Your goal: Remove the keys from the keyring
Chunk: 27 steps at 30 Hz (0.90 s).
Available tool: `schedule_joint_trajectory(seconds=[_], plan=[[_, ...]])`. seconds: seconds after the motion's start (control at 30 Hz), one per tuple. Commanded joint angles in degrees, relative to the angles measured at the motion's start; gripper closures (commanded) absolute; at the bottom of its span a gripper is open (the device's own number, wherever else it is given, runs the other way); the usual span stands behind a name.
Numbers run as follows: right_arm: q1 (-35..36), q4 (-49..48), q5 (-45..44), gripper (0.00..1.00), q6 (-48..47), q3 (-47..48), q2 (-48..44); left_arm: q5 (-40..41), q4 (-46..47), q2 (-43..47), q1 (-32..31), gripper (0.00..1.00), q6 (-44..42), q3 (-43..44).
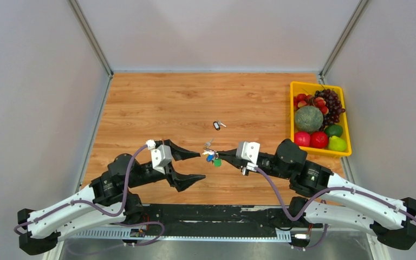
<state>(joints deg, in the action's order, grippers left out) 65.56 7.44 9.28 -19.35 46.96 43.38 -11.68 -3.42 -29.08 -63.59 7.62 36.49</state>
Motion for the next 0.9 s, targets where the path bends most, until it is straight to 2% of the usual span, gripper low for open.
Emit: schedule_joint_trajectory(seconds=[0.0,0.17,0.37,0.53,0.6,0.73,0.8,0.87], plan=[[0.3,-1.1,2.8,0.98,-11.5,2.3,0.5,-1.7,8.9,0.3,0.1,0.20,-0.7,-1.2],[0.3,-3.4,5.6,0.99,-17.2,2.2,1.3,-3.6,13.9,-2.5,0.1,0.18,-1.7,-3.4],[0.3,-4.9,8.1,0.99,-21.4,2.7,2.5,-1.9,18.8,-5.9,0.1,0.18,-2.2,-4.6],[0.3,-6.0,8.4,0.99,-22.1,2.9,2.7,-1.1,19.8,-8.7,0.1,0.24,-2.6,-3.9],[0.4,-6.3,8.6,1.00,-22.1,2.7,2.8,-0.7,20.9,-9.4,0.1,0.28,-2.5,-3.8],[0.4,-6.8,8.3,1.00,-21.5,2.3,2.9,0.2,22.6,-10.8,0.1,0.45,-2.2,-3.3],[0.4,-6.9,8.4,1.00,-21.0,1.9,2.7,0.6,22.7,-11.4,0.1,0.54,-2.1,-3.0],[0.4,-6.9,7.8,1.00,-20.1,1.4,2.5,0.7,23.1,-11.5,0.1,0.72,-1.8,-2.9]])
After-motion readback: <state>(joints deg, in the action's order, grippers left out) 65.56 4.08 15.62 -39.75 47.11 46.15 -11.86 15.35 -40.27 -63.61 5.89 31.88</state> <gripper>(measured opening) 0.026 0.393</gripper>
